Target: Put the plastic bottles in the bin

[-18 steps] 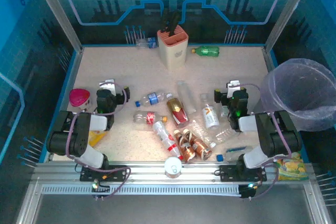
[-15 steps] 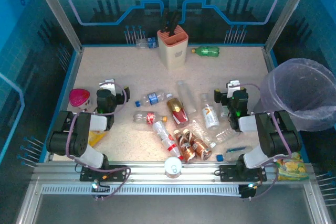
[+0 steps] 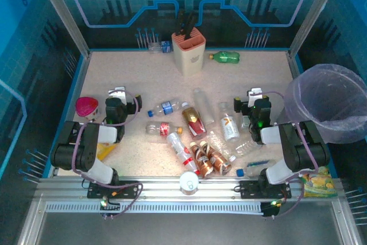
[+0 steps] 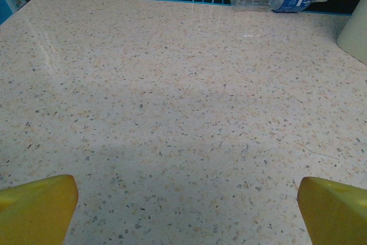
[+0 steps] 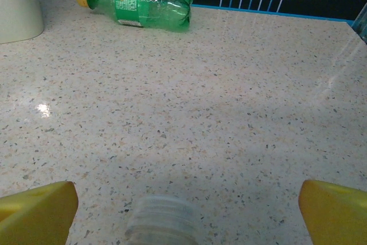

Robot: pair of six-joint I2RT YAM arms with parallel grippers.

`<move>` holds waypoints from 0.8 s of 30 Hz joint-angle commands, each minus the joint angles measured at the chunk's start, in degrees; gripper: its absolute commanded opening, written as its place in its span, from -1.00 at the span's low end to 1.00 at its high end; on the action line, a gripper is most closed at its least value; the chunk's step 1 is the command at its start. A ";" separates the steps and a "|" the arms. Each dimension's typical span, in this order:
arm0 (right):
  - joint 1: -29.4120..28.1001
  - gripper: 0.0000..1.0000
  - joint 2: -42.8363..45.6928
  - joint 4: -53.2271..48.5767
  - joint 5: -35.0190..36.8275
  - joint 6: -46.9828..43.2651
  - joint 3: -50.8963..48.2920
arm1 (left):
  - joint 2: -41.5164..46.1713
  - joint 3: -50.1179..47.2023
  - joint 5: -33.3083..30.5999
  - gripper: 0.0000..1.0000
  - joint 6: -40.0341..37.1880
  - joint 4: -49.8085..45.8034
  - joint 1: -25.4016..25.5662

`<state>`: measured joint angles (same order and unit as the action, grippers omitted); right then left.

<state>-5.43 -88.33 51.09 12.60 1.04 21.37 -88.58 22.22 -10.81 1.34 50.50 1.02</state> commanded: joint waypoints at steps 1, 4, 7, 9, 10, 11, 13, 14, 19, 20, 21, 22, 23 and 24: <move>1.05 0.99 0.01 1.72 -0.82 0.36 0.52 | 0.05 -0.20 0.96 0.99 -0.11 1.62 -0.01; 1.04 0.99 0.01 1.62 -0.82 0.42 0.60 | 0.04 -0.07 1.13 0.99 0.01 1.36 -0.14; 1.06 0.99 0.05 1.51 -0.80 0.44 0.63 | -0.02 -0.10 1.31 0.99 0.03 1.25 -0.27; 1.04 0.99 0.00 1.54 -0.82 0.37 0.61 | 0.04 -0.07 1.32 0.98 0.02 1.37 -0.28; 1.06 0.99 0.01 1.54 -0.78 0.40 0.61 | 0.03 -0.11 1.32 0.99 0.01 1.36 -0.25; 1.10 0.99 0.05 1.49 -0.82 0.35 0.61 | 0.03 -0.18 1.32 0.99 -0.03 1.53 -0.23; 1.11 0.99 0.07 1.62 -0.82 0.29 0.61 | 0.39 -0.21 0.84 0.99 -0.05 1.54 -0.29; 0.84 0.99 0.46 0.65 -0.58 -0.06 1.05 | 1.89 0.53 0.00 0.98 0.46 -1.19 -0.27; -2.99 0.99 10.43 -24.13 2.86 -2.79 11.88 | 15.28 7.27 -3.06 0.99 3.41 -23.54 -0.16; -3.58 0.99 11.69 -28.04 3.17 -2.23 13.99 | 17.71 9.29 -2.56 0.98 5.35 -28.02 -0.18; -4.31 0.99 12.49 -32.98 3.80 -0.90 16.69 | 19.89 11.95 -1.47 0.99 7.71 -34.04 -0.14; -4.95 0.99 12.70 -37.90 4.70 0.25 20.03 | 21.62 14.87 -0.69 0.99 10.96 -40.56 -0.18; -5.76 0.99 12.62 -41.56 5.13 1.29 22.61 | 22.73 17.59 0.37 0.99 13.94 -46.01 -0.13; -6.84 0.99 12.26 -45.72 5.66 2.80 25.99 | 23.47 20.16 2.41 0.98 16.78 -50.51 -0.06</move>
<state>-10.17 -76.90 21.17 15.44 0.78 41.43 -68.29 36.67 -11.16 9.06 18.44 0.97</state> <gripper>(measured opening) 0.996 0.992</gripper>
